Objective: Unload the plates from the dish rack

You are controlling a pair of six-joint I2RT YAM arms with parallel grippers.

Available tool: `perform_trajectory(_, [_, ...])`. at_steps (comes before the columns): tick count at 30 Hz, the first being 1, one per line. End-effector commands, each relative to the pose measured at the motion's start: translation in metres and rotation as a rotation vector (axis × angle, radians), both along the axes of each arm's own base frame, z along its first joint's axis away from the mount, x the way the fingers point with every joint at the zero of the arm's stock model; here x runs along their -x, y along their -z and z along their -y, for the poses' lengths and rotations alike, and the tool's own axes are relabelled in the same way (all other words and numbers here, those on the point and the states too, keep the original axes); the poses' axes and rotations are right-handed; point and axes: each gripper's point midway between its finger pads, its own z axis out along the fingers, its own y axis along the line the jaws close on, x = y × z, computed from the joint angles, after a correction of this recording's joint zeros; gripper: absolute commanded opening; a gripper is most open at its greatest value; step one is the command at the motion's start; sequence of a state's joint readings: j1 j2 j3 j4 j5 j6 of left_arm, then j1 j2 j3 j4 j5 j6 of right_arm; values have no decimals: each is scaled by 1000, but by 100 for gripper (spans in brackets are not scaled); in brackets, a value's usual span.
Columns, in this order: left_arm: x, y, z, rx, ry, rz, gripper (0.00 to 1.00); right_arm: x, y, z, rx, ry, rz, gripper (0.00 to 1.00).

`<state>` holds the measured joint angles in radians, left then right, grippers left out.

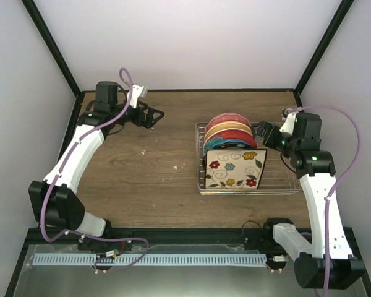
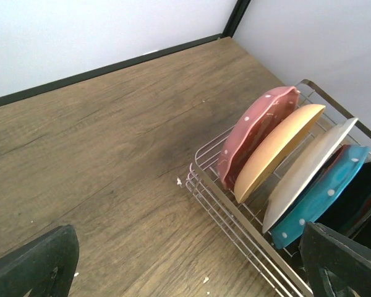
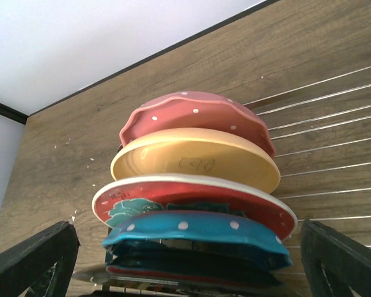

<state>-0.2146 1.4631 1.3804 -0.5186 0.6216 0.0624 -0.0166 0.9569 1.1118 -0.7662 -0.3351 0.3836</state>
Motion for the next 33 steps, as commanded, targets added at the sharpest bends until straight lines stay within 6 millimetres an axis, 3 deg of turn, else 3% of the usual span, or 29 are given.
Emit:
perform_trajectory(1, [5, -15, 11, 19, 59, 30, 100, 17, -12, 2, -9, 29, 15, 100])
perform_trajectory(12, [23, -26, 32, 5, 183, 79, 100, 11, 2, -4, -125, 63, 15, 100])
perform_trajectory(23, [94, -24, 85, -77, 542, 233, 86, 11, -11, 8, -64, 106, 71, 100])
perform_trajectory(33, [115, -21, 146, -49, 678, 296, 69, 22, -12, 14, -45, 139, 71, 100])
